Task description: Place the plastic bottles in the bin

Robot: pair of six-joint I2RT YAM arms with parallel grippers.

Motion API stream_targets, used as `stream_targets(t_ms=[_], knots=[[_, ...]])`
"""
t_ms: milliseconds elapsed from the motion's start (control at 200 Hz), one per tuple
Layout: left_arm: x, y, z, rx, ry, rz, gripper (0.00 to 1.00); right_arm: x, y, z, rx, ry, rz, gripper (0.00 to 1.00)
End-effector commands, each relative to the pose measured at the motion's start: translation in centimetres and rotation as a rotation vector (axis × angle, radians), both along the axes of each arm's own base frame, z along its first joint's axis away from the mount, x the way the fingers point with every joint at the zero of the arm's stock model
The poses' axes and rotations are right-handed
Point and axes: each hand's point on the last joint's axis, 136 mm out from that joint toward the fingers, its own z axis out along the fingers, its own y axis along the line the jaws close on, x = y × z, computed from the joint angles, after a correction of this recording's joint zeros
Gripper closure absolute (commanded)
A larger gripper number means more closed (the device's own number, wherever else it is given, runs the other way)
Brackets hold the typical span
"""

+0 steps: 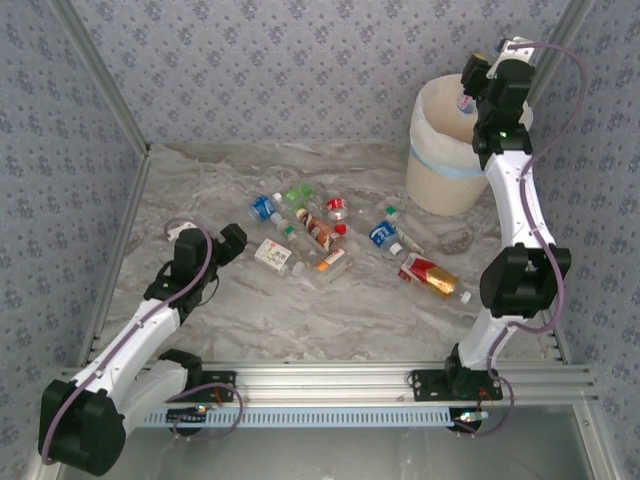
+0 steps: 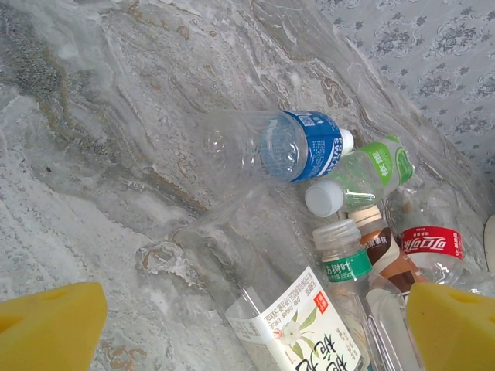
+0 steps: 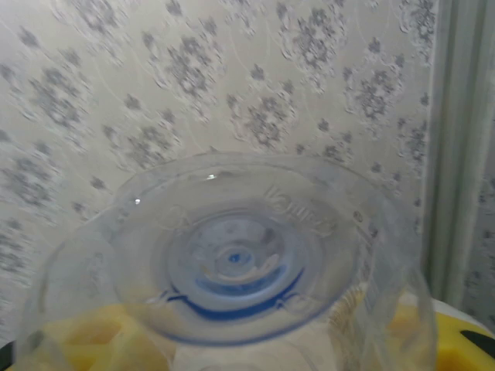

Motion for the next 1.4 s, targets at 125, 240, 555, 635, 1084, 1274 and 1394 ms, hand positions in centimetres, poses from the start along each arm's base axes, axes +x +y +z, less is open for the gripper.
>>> stream_targets(t_ms=[125,240,555,635,1084,1274,1394], knots=[[0.3,-0.3,0.4,0.011,-0.031,-0.026,0.01,1.0,-3.9,-5.6,-0.249,0.286,-0.172,0.44],[0.5,-0.7,0.3,0.005,-0.014,-0.045,0.01,1.3,-5.0,-7.8,-0.326,0.382,-0.228,0.43],[1.0,-3.0,-1.4,-0.017,0.137,-0.144,0.01,1.7,-3.1,-8.5,-0.464,0.487,-0.204,0.18],[1.1,-3.2,-1.9,-0.034,0.169,-0.137,0.00,1.3,-2.2,-7.9,-0.461,0.484,-0.181,0.13],[0.7,-3.5,-4.0,-0.084,0.339,-0.078,0.01,-6.0,4.0,-6.4,-0.167,0.440,0.041,0.00],[1.0,-2.3,-5.1,-0.025,0.432,-0.005,0.01,-10.6,7.0,-8.0,-0.055,0.456,0.203,0.00],[1.3,-2.7,-5.6,-0.037,0.497,0.030,0.00,-13.8,8.4,-9.4,0.010,0.479,0.265,0.00]])
